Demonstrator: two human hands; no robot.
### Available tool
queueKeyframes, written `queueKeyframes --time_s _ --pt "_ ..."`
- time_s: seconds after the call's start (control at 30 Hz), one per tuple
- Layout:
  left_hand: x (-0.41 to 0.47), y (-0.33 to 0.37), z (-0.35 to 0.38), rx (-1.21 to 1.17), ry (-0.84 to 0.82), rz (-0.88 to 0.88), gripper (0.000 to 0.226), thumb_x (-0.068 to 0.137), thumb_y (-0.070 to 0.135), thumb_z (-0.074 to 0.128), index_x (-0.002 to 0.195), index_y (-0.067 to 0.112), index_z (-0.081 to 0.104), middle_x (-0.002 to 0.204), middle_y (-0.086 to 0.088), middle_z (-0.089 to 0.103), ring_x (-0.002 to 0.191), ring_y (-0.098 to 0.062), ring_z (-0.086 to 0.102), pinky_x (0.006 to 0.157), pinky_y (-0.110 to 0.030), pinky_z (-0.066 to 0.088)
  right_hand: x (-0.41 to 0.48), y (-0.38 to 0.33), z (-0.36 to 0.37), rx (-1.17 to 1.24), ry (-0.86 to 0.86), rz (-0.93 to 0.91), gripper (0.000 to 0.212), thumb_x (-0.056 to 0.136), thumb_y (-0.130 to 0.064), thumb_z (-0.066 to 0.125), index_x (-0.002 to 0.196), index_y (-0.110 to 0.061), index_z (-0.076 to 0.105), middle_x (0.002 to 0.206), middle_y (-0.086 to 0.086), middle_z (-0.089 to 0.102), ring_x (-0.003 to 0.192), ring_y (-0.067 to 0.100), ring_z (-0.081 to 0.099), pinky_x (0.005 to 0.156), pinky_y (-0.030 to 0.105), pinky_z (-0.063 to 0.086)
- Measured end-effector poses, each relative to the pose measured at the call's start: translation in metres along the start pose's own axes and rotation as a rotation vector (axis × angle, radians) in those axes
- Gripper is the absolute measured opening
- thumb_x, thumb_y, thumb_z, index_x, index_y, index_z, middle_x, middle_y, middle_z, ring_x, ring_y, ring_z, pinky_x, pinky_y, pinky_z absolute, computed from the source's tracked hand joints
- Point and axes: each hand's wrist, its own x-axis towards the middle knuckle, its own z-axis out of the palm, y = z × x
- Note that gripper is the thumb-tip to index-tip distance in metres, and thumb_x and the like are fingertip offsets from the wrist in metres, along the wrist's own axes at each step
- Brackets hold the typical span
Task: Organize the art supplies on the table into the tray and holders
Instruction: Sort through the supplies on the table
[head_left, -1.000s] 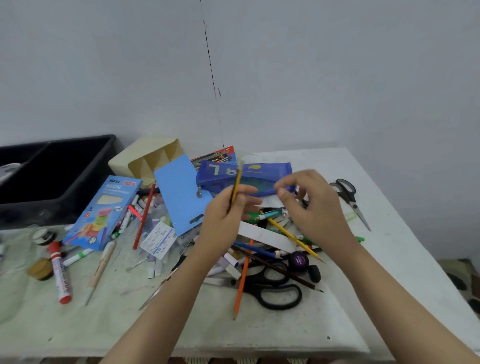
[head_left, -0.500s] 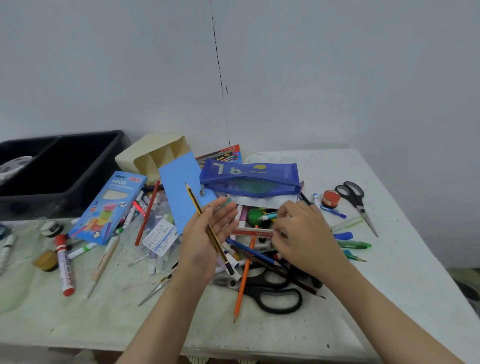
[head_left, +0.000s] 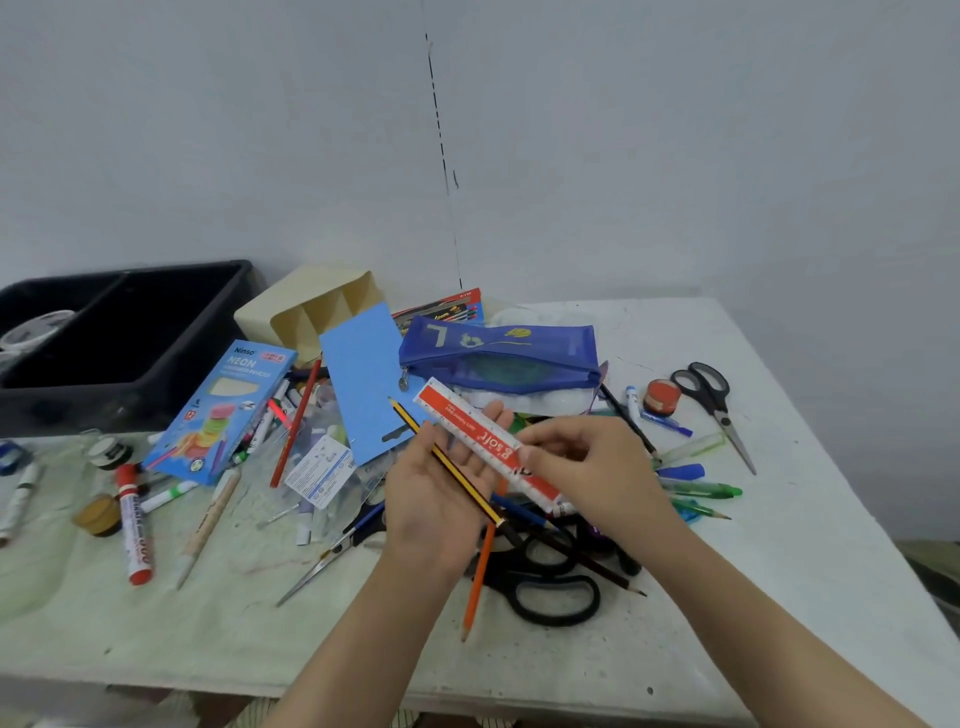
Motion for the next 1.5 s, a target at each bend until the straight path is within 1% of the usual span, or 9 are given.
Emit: queueKeyframes --time_s 0.2,0.3,0.4,0.53,0.67,0.83,1.0,1.17,1.5 --pt "0.004 0.002 -0.001 0.012 0.120 0.004 0.015 0.094 0.008 0.047 0.099 0.009 0.061 0.085 -0.007 0.074 0.076 -0.016 0.071 0.081 -0.034 0.054 0.023 0.015 0.004 -0.396 0.140 -0.253 0.011 0.089 -0.020 0.057 0.091 -0.023 0.067 0.080 -0.009 0.060 0.073 0.002 0.052 0.067 0.018 0.040" --pt "0.000 0.008 -0.006 0.031 0.147 -0.012 0.012 0.091 0.013 0.054 0.092 0.008 0.065 0.072 0.000 0.072 0.051 -0.006 0.064 0.053 -0.019 0.055 0.040 0.028 -0.001 -0.799 -0.002 -0.322 0.026 0.088 -0.020 0.057 0.113 -0.023 0.065 0.099 0.001 0.054 0.093 0.020 0.047 0.078 0.029 0.037" --pt "-0.002 0.013 -0.011 0.059 0.177 -0.035 0.025 0.090 0.018 0.057 0.073 0.007 0.073 0.067 0.000 0.067 0.041 -0.003 0.055 0.039 -0.014 0.047 0.049 0.034 0.000 -0.911 -0.063 -0.400 0.021 0.084 -0.019 0.065 0.105 -0.019 0.070 0.097 0.005 0.055 0.088 0.024 0.048 0.077 0.034 0.039" --pt "-0.002 0.011 -0.017 0.040 0.125 0.009 0.018 0.095 0.012 0.047 0.100 0.004 0.062 0.085 -0.008 0.074 0.068 -0.013 0.071 0.060 -0.023 0.058 0.051 0.027 -0.004 -0.744 0.025 -0.499 0.011 0.085 -0.022 0.062 0.091 -0.017 0.070 0.087 0.003 0.064 0.078 0.023 0.055 0.073 0.038 0.046" --pt "0.000 0.010 -0.018 0.058 0.032 0.012 0.026 0.099 0.013 0.038 0.115 0.002 0.056 0.109 -0.016 0.069 0.099 -0.025 0.067 0.087 -0.036 0.055 0.042 -0.010 -0.013 -0.414 0.191 -0.573 0.017 0.087 -0.024 0.057 0.097 -0.016 0.068 0.083 -0.008 0.066 0.077 0.010 0.057 0.074 0.024 0.044" --pt "0.000 0.003 -0.008 0.131 -0.073 -0.117 0.037 0.099 0.029 0.035 0.116 0.003 0.056 0.109 -0.015 0.069 0.097 -0.024 0.068 0.084 -0.038 0.056 0.038 -0.045 -0.018 -0.134 0.095 -0.375 0.011 0.084 -0.019 0.068 0.094 -0.023 0.064 0.067 -0.014 0.065 0.063 -0.003 0.057 0.062 0.006 0.039" --pt "-0.002 -0.010 0.000 0.207 -0.145 -0.277 0.046 0.089 0.045 0.043 0.106 0.006 0.062 0.092 -0.009 0.072 0.072 -0.017 0.069 0.061 -0.027 0.058 0.038 -0.024 -0.011 -0.274 0.003 -0.179 0.006 0.082 -0.030 0.068 0.086 -0.029 0.063 0.069 -0.013 0.067 0.059 -0.006 0.056 0.061 0.015 0.042" --pt "0.000 -0.016 -0.005 0.181 -0.087 -0.301 0.033 0.076 0.020 0.059 0.105 0.003 0.061 0.067 -0.001 0.056 0.048 -0.006 0.044 0.042 -0.016 0.041 0.038 0.000 -0.026 -0.443 0.116 -0.195 0.011 0.090 -0.025 0.055 0.089 -0.027 0.066 0.078 -0.015 0.061 0.059 -0.003 0.051 0.057 0.013 0.034" --pt "0.003 -0.011 -0.004 0.132 -0.082 -0.262 0.025 0.094 0.016 0.047 0.104 0.001 0.064 0.104 -0.017 0.070 0.085 -0.024 0.071 0.073 -0.033 0.058 0.039 0.031 -0.052 -0.958 -0.303 -0.185 0.035 0.082 -0.011 0.057 0.106 -0.032 0.070 0.096 -0.001 0.047 0.087 0.015 0.046 0.074 0.033 0.046"
